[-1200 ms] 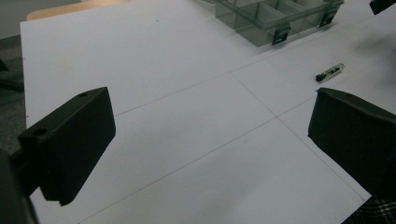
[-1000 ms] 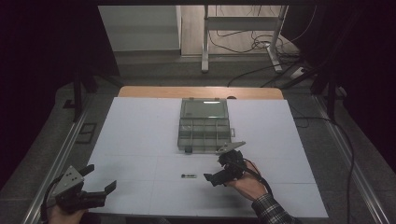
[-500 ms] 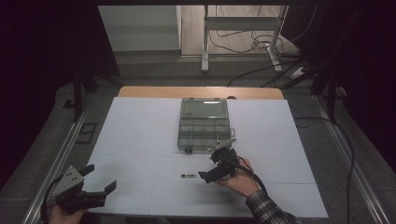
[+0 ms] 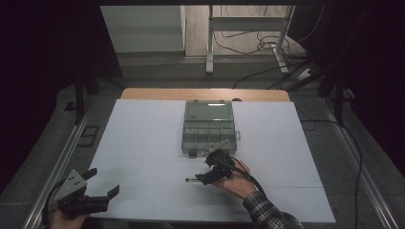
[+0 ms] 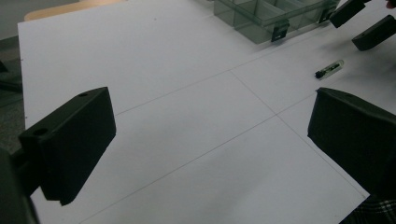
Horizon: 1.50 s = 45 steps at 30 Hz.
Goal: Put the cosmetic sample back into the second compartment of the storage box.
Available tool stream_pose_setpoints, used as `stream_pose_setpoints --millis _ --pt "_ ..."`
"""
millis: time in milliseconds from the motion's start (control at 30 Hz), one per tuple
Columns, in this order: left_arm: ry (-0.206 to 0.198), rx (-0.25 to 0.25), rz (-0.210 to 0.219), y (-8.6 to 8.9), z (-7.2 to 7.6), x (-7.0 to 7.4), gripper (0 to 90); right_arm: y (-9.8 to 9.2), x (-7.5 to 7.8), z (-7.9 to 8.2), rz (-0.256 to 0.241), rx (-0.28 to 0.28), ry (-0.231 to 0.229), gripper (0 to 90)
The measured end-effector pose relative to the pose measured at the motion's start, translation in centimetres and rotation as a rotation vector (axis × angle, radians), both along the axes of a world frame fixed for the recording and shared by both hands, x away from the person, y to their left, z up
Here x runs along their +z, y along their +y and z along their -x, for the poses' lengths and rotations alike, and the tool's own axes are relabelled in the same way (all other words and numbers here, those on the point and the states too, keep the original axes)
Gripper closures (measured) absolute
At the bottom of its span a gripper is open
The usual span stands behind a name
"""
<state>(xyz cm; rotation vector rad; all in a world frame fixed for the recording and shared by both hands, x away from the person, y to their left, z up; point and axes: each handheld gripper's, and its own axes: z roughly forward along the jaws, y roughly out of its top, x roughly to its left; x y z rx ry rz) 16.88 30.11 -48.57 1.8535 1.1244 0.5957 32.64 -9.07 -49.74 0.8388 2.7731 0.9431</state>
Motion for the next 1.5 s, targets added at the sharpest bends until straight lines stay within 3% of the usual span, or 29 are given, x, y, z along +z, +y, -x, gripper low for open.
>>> stream_pose_setpoints --millis 167,433,533,667,900,1500 --pt "0.001 -0.001 -0.005 0.0 0.0 0.0 1.5 1.1 -0.3 -0.2 0.008 0.036 0.027 31.7" --pt "0.001 -0.006 -0.016 -0.1 0.0 0.0 1.8 2.8 -1.3 0.0 0.029 0.129 0.071 54.6" --pt "-0.001 -0.007 -0.021 -0.2 0.0 0.0 1.8 3.3 -1.6 0.4 0.064 0.167 0.054 65.5" --pt "-0.002 -0.009 -0.022 -0.2 0.0 0.0 1.8 3.7 -1.8 0.9 0.132 0.200 -0.027 80.2" --pt "0.002 -0.010 -0.018 -0.2 0.0 0.0 1.8 3.5 -1.7 0.9 0.113 0.188 -0.013 80.9" --pt "0.005 -0.010 -0.006 0.0 -0.1 0.0 1.9 2.4 -0.3 0.4 0.051 0.121 -0.034 81.0"
